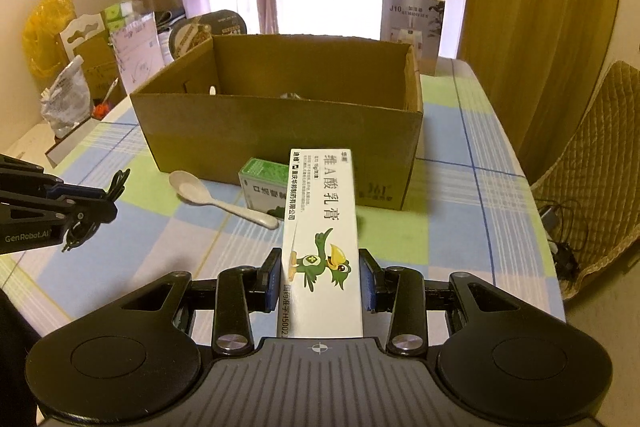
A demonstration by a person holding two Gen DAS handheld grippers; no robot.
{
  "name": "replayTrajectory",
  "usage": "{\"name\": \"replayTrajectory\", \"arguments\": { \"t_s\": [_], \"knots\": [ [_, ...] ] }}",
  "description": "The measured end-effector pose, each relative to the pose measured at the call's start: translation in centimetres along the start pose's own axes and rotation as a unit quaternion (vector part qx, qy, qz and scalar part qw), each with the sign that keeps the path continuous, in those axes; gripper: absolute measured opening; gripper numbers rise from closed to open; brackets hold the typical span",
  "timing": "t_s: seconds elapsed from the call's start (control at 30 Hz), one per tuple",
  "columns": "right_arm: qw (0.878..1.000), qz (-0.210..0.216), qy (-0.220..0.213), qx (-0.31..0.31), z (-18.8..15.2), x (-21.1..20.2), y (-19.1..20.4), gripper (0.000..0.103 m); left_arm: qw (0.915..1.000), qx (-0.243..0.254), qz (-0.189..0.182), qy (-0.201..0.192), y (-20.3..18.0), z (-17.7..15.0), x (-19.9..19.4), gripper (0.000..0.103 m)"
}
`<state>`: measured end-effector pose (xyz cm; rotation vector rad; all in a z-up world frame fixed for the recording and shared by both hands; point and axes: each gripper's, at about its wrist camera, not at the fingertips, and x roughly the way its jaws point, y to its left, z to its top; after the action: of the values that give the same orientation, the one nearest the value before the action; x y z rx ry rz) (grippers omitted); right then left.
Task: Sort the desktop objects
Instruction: 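Lift the cable and ointment box and carry both over the cardboard box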
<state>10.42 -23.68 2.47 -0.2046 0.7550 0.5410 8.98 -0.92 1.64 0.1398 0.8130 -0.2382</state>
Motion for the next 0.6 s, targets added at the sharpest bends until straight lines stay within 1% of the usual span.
{"name": "replayTrajectory", "arguments": {
  "t_s": [0.43, 0.6],
  "knots": [
    [1.000, -0.004, -0.001, -0.001, 0.10, -0.29, -0.14, 0.035, 1.0000, -0.004, 0.001, -0.003, 0.27, -0.14, -0.34, 0.010],
    [1.000, -0.004, -0.009, 0.003, 0.84, -0.43, -0.56, 0.035, 1.0000, -0.001, 0.003, -0.007, 0.60, 0.45, -0.20, 0.010]
  ]
}}
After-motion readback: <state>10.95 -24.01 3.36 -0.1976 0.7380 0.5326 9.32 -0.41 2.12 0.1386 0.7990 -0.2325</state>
